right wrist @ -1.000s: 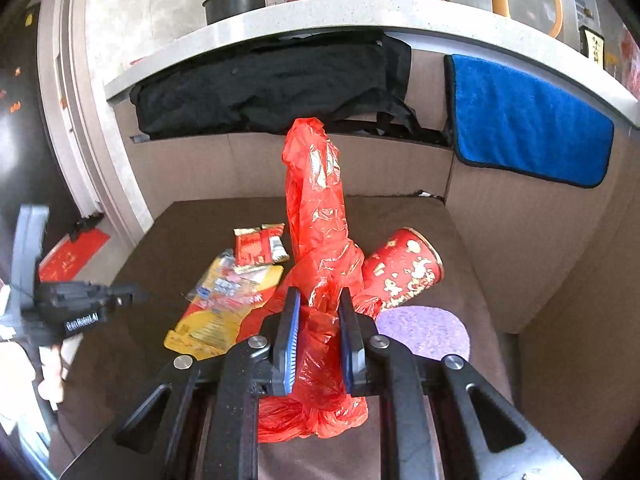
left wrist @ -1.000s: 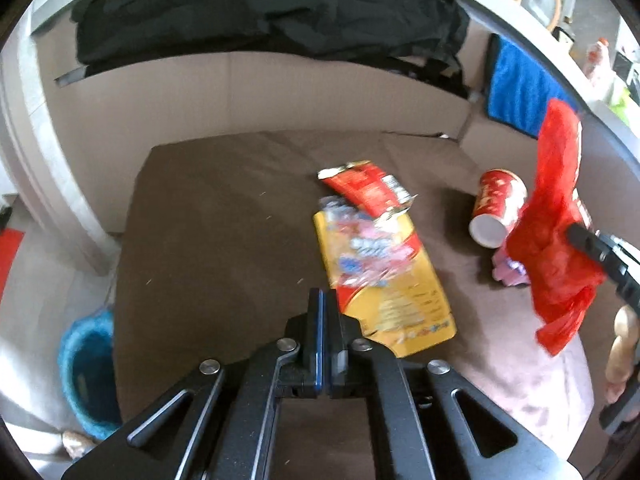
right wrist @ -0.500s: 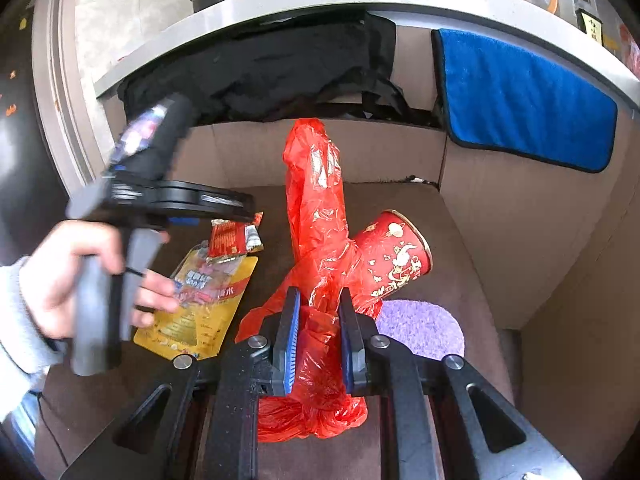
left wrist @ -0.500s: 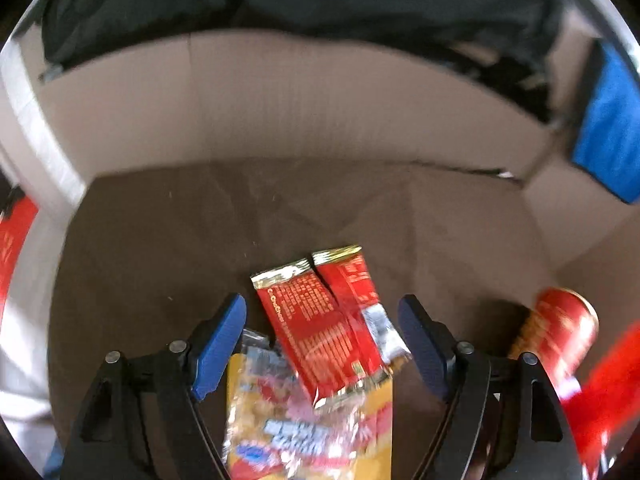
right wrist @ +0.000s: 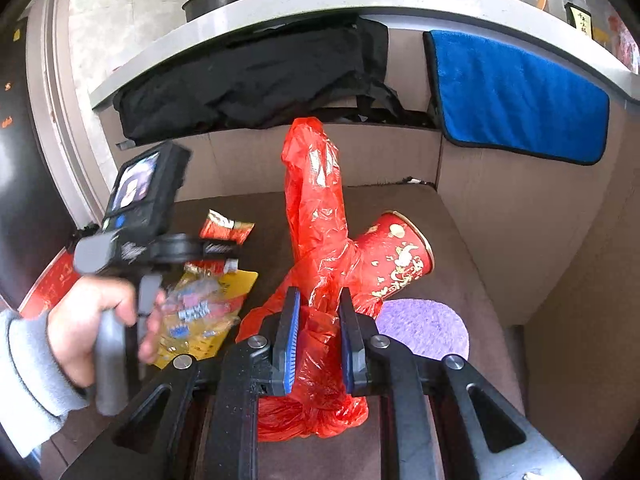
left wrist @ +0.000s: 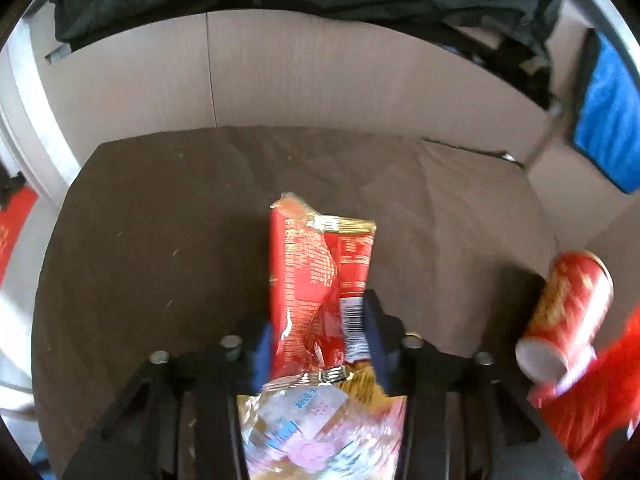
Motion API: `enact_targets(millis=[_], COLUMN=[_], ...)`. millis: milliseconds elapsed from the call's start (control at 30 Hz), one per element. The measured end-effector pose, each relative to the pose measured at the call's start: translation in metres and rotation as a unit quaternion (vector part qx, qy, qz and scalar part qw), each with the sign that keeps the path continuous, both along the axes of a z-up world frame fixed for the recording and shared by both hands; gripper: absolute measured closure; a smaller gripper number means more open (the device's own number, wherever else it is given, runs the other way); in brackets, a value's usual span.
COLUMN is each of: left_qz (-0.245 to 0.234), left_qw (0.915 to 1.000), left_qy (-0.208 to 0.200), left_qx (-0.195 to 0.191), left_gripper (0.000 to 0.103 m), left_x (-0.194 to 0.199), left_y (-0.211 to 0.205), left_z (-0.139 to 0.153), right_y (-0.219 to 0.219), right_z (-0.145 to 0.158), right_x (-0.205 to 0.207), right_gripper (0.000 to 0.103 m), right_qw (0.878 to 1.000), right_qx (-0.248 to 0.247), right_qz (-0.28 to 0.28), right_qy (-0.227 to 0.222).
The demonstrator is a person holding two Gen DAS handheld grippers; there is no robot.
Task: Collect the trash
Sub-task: 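Grasp the red sachets with the left tool while the right tool holds the red bag, then carry the sachets and red bag over the blue bin and open both tools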
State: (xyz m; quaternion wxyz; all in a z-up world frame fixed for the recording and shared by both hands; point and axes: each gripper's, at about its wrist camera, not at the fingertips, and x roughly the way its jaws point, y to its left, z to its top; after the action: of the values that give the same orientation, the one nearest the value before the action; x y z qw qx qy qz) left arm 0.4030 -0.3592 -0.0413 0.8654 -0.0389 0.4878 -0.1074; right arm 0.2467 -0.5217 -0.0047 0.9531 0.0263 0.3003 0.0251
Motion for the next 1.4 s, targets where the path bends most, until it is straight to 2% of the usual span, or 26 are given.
enact_targets(millis=[67,233,333,433,567,733,900,967,1100,1267,1400], left_qz=[-0.022,-0.043,-0.050,-0.057,-0.041,0.014,0.068,0.083,0.095,0.088,0.087], left_qw=[0.9996,0.9964,0.9923,0.9872,0.9840,0.9826,0.9850,0.9857,0.9885,0.9922,0.9931], left_qy=[-0.016,-0.066,-0.093,-0.135,-0.158,-0.174,-0.153,-0.141,-0.098,-0.059,-0.030], left_qx=[-0.009,-0.033,-0.065,-0.063,-0.071,-0.063,-0.044,-0.042,-0.064,-0.066,-0.073], left_gripper=[0.083,0.085,0.085,0.085,0.085,0.085,0.084,0.084,0.084,0.084,0.084], left_x=[-0.019,-0.060,-0.085,-0.112,-0.138,-0.164,-0.176,-0.177,-0.168,-0.150,-0.134], left_y=[0.016,0.060,0.090,0.121,0.177,0.277,0.374,0.400,0.448,0.469,0.480], left_z=[0.007,0.031,0.051,0.075,0.097,0.108,0.084,0.069,0.025,-0.030,-0.071], right_y=[0.003,0.023,0.041,0.067,0.116,0.204,0.298,0.329,0.387,0.434,0.453], right_z=[0.004,0.016,0.024,0.037,0.055,0.066,0.051,0.039,0.003,-0.051,-0.091], right_x=[-0.003,-0.015,-0.024,-0.035,-0.042,-0.040,-0.026,-0.017,0.009,0.047,0.076], right_gripper=[0.088,0.088,0.088,0.088,0.088,0.088,0.088,0.088,0.088,0.087,0.087], right_qw=[1.000,1.000,1.000,0.999,0.996,0.991,0.983,0.981,0.976,0.972,0.967], right_qx=[0.011,0.015,0.018,0.015,0.000,-0.008,-0.007,-0.002,0.008,0.017,0.010], right_qz=[0.002,0.005,0.011,0.029,0.063,0.118,0.176,0.194,0.214,0.214,0.209], right_qy=[-0.001,-0.014,-0.023,-0.035,-0.055,-0.068,-0.046,-0.029,0.025,0.098,0.147])
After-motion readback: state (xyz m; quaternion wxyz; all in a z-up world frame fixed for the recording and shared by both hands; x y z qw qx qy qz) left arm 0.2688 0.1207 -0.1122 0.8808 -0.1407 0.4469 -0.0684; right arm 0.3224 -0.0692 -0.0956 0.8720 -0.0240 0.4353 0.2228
